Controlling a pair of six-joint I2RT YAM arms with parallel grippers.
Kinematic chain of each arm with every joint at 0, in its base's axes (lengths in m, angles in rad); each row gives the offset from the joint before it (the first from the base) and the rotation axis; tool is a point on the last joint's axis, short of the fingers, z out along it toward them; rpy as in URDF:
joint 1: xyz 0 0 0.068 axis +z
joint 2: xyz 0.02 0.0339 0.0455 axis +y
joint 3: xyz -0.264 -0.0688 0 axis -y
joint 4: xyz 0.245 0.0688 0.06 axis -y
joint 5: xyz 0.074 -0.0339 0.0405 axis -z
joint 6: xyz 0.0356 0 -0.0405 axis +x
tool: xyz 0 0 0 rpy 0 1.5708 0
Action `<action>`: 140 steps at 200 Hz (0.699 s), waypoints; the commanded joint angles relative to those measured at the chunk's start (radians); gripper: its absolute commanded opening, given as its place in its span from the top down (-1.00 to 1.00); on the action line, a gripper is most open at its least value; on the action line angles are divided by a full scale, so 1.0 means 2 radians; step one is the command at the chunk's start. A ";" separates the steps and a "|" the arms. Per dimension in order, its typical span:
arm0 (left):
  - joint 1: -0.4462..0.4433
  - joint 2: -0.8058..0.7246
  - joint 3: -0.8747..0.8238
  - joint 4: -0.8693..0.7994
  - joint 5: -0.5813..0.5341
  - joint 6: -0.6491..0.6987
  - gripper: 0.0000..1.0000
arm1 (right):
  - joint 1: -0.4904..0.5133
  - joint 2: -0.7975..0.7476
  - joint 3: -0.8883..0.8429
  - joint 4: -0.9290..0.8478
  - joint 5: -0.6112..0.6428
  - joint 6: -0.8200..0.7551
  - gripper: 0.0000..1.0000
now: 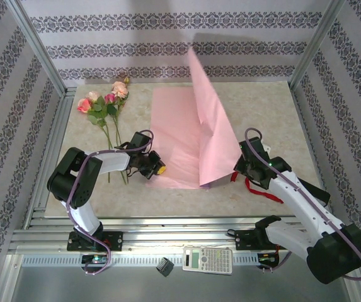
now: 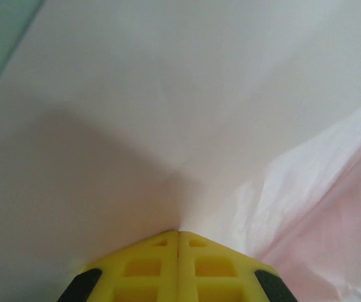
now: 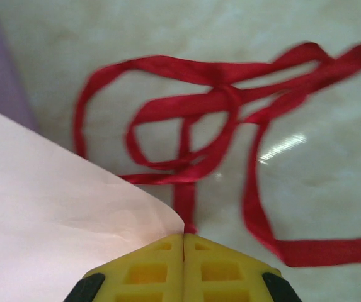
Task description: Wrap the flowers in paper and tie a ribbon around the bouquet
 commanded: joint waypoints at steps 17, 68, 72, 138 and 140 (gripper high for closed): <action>0.013 -0.007 -0.013 -0.042 -0.035 -0.004 1.00 | -0.019 0.003 -0.014 -0.052 0.028 0.012 1.00; 0.030 -0.015 -0.007 -0.061 -0.040 0.011 1.00 | -0.028 0.022 -0.016 -0.070 0.037 0.010 1.00; 0.032 -0.015 -0.007 -0.062 -0.040 0.013 1.00 | -0.029 0.022 -0.016 -0.071 0.038 0.009 1.00; 0.079 0.030 0.071 -0.115 -0.036 0.093 1.00 | -0.032 0.017 -0.003 -0.092 0.012 -0.021 1.00; 0.080 0.035 0.077 -0.119 -0.036 0.096 1.00 | -0.030 0.017 -0.002 -0.091 0.009 -0.022 1.00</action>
